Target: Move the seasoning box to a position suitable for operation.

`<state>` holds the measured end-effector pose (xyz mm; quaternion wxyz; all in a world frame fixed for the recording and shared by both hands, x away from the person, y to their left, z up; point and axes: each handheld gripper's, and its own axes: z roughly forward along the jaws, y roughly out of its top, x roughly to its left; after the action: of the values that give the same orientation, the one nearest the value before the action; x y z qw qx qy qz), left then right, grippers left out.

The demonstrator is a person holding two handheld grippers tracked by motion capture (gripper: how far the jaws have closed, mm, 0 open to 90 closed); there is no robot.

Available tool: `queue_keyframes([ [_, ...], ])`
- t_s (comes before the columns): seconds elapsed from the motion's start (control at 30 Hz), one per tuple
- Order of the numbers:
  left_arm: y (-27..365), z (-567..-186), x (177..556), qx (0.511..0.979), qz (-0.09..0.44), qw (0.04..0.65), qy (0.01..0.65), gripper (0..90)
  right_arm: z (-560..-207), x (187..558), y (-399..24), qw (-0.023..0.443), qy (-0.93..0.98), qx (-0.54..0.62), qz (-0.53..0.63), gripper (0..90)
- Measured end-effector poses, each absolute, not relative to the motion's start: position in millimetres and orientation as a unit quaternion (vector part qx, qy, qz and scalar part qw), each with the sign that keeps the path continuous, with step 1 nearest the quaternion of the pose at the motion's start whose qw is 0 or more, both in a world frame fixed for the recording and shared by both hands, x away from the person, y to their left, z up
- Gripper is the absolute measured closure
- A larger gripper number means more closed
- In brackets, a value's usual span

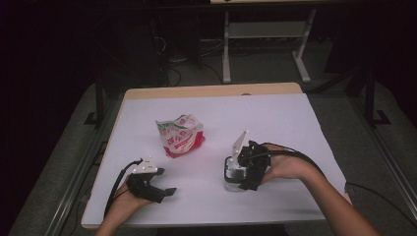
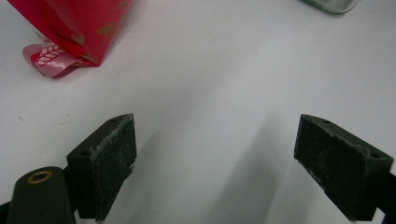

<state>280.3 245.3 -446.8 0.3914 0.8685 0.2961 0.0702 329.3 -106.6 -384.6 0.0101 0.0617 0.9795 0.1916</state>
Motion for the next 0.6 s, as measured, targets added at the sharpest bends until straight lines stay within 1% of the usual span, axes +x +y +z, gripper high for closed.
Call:
queue_keyframes([
  [0.3,244,-447,281,0.871,0.072,0.389,0.291,12.7,-390,323,-145,0.01,0.973,0.1,0.208,1.5],
  [0.43,244,-447,281,0.872,0.071,0.387,0.292,12.7,-391,320,-156,0.019,0.97,0.114,0.213,1.5],
  [0.47,244,-447,281,0.872,0.071,0.386,0.293,12.7,-391,319,-160,0.02,0.968,0.119,0.219,2.0],
  [0.6,244,-447,281,0.871,0.071,0.388,0.293,12.7,-394,317,-176,0.028,0.958,0.146,0.246,9.0],
])
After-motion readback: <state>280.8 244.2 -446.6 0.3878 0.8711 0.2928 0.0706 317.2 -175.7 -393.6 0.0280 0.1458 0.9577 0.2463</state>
